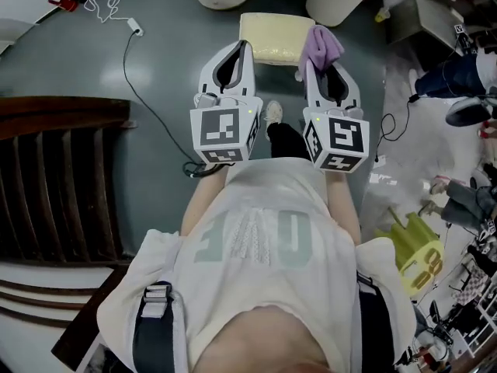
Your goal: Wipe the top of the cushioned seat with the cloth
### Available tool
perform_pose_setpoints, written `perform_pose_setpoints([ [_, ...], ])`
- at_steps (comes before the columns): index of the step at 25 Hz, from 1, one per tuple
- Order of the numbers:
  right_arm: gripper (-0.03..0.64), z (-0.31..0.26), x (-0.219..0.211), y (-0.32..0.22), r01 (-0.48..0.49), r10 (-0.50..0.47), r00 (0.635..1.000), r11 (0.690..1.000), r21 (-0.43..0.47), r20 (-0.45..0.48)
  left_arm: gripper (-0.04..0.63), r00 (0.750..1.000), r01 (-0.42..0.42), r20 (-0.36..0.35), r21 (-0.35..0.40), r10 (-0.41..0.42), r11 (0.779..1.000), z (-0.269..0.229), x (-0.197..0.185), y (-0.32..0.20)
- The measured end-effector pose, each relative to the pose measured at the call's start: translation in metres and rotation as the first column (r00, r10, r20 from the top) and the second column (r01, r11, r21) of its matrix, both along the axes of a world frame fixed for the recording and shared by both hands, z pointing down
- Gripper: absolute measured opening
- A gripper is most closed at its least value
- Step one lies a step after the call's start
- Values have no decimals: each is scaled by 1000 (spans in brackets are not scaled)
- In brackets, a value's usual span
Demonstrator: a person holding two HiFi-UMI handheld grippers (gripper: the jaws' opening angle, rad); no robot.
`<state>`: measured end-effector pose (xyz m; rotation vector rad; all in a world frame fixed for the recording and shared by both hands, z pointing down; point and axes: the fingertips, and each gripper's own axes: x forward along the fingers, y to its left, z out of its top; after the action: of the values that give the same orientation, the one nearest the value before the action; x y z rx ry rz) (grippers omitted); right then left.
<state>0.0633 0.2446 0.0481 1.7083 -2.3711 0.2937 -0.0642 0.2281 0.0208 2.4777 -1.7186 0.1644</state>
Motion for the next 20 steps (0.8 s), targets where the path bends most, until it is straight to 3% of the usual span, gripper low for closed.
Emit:
perform_pose_setpoints([
  [8, 92, -23, 18, -120, 60, -60, 998, 998, -5, 16, 6, 998, 61, -17, 15, -60, 998, -33, 20, -118],
  [20, 92, -38, 28, -165, -12, 11, 998, 1000, 13, 54, 6, 1000, -25, 4, -3, 25, 1000, -33, 38, -173],
])
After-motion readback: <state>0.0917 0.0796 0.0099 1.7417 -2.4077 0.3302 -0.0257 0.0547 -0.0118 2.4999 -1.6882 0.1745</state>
